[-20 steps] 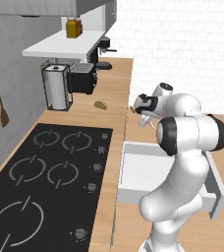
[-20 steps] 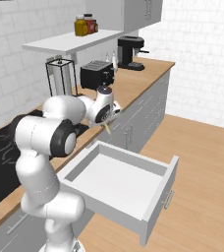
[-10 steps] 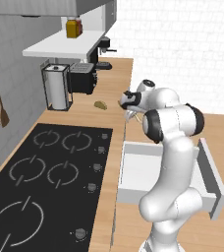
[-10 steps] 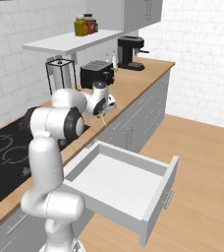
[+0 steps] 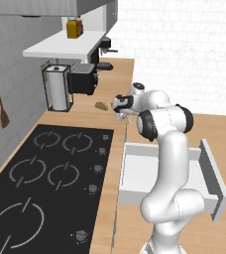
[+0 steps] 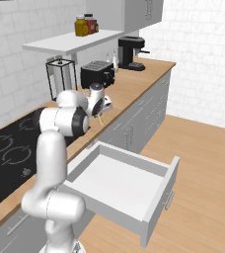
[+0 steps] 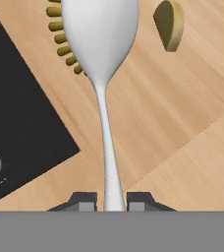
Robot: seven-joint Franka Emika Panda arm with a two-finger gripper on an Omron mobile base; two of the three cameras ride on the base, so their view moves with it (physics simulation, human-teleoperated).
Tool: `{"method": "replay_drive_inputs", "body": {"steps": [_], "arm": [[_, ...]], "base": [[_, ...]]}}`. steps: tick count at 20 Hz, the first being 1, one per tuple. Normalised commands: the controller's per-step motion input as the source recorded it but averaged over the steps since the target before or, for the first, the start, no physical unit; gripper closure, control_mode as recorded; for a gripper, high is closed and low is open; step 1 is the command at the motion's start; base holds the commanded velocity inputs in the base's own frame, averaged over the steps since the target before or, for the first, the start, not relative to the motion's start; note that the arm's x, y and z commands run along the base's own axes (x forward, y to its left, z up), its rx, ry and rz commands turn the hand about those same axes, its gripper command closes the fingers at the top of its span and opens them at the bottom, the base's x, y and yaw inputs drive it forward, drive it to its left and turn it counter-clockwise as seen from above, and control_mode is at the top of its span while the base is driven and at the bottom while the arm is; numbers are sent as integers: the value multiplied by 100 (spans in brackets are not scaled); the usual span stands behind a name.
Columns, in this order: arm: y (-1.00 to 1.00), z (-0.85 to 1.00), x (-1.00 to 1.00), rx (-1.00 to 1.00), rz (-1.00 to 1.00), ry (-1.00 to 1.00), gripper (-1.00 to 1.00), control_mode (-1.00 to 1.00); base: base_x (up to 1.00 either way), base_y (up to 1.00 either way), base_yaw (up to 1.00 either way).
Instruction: Pick the dish brush from the drawer and place it on the counter.
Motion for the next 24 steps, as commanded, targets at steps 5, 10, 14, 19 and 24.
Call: {"method": "replay_drive_inputs", "body": {"steps": [5, 10, 14, 19, 24], "arm": [[28, -45, 31, 0, 0, -6, 100, -100], [29, -43, 22, 0, 3, -12, 100, -100], [4, -6, 61, 0, 18, -8, 100, -100], [-19, 0, 62, 0, 19, -1, 100, -100], [1, 0, 0, -1, 0, 0, -100, -100]], "base": [[0, 0, 0], [0, 0, 0], [0, 0, 0], [0, 0, 0], [0, 0, 0]]}}
